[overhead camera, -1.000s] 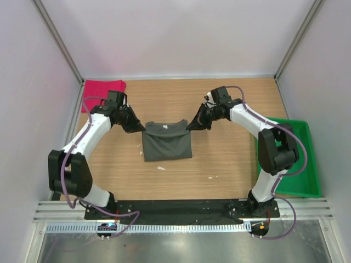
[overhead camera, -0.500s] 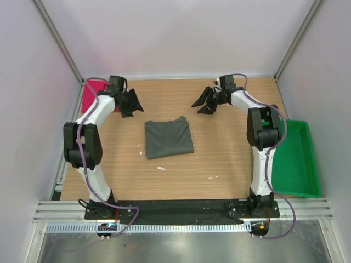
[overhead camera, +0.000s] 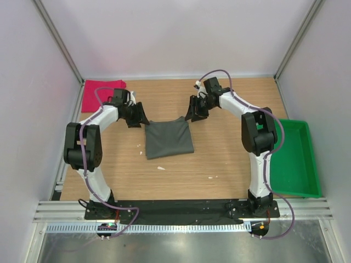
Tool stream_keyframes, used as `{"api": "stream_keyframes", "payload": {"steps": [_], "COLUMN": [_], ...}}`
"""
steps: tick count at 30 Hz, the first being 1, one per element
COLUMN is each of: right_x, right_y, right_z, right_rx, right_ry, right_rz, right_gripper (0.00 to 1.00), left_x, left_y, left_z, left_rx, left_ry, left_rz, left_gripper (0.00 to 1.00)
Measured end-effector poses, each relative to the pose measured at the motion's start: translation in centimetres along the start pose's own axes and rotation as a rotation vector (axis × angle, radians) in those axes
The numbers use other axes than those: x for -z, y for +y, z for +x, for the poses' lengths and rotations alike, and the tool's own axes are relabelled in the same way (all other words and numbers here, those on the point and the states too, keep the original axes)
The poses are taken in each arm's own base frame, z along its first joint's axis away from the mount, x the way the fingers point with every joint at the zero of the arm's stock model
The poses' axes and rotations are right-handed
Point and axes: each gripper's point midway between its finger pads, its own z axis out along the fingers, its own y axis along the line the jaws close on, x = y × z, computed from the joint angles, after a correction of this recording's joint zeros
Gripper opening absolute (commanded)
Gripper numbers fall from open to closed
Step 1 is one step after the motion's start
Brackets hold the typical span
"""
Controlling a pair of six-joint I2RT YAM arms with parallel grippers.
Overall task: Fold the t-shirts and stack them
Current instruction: Fold the tshirt
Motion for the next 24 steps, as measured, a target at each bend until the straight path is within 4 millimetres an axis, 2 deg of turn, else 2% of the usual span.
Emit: {"api": "stream_keyframes", "payload": {"steps": [4, 9, 17, 24], "right_x": [-1.3, -2.3, -3.6, -3.8], "right_y": [-1.5, -2.5, -2.5, -2.0], "right_z": [1.3, 1.6, 1.1, 0.4], "right_rx": [0.011, 0.022, 0.045, 0.056], "right_ry": [0.046, 0.068, 0.074, 0.061], "right_rz": [0.053, 0.092, 0.097, 0.087], "right_gripper": [0.49, 0.49, 0.48, 0.41], "left_x": [-1.7, -2.3, -3.5, -4.3], "left_y": [-0.1, -0.5, 0.3, 0.6], "left_z": [1.4, 1.4, 0.8, 0.4], "left_rx": [-0.02, -0.041, -0.038, -0.036], "left_ry": [0.049, 0.045, 0.041, 0.044], "left_rz": [-0.004, -0.007, -0.039, -0.048], "left_gripper": [0.52, 0.52, 0.47, 0.41]}}
